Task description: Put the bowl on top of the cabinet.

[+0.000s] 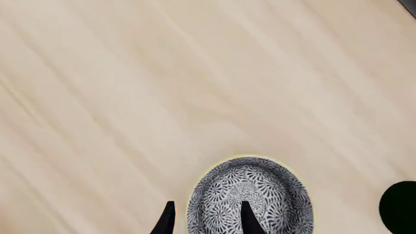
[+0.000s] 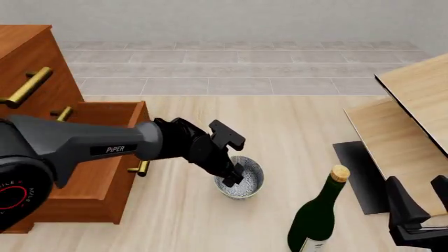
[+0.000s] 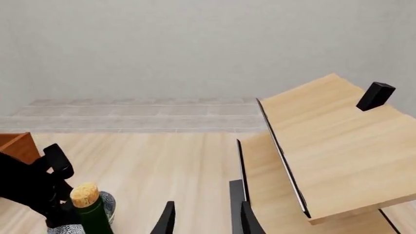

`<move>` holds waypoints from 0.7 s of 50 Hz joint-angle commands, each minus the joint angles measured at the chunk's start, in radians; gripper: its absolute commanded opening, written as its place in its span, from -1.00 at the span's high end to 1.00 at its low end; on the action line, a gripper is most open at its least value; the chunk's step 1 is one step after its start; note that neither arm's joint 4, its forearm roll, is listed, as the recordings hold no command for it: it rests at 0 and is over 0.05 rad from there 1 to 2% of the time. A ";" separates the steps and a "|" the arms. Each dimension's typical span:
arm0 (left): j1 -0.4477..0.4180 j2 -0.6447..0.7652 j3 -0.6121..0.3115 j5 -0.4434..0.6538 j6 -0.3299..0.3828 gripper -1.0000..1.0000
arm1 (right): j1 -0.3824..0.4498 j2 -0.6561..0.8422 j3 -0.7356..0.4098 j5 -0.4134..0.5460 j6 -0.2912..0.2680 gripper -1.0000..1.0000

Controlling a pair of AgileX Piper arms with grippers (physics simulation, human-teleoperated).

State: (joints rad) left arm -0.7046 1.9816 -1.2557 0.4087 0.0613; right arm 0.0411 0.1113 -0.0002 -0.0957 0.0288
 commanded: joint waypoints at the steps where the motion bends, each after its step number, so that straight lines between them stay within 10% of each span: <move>1: 0.006 0.056 0.000 -0.035 -0.013 -1.00 | -0.001 0.000 0.000 0.001 0.005 -1.00; 13: 0.002 0.079 0.007 -0.050 -0.029 -1.00 | -0.001 -0.036 0.000 0.038 0.005 -1.00; 14: 0.010 0.080 0.002 -0.049 -0.030 1.00 | 0.000 -0.041 0.000 0.043 0.005 -1.00; 35: 0.010 0.012 -0.040 0.018 0.004 1.00 | -0.001 -0.026 0.000 0.027 0.006 -1.00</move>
State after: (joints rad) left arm -0.7000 1.9993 -1.2715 0.3919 0.0352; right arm 0.0398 0.0664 -0.0002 -0.0498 0.0339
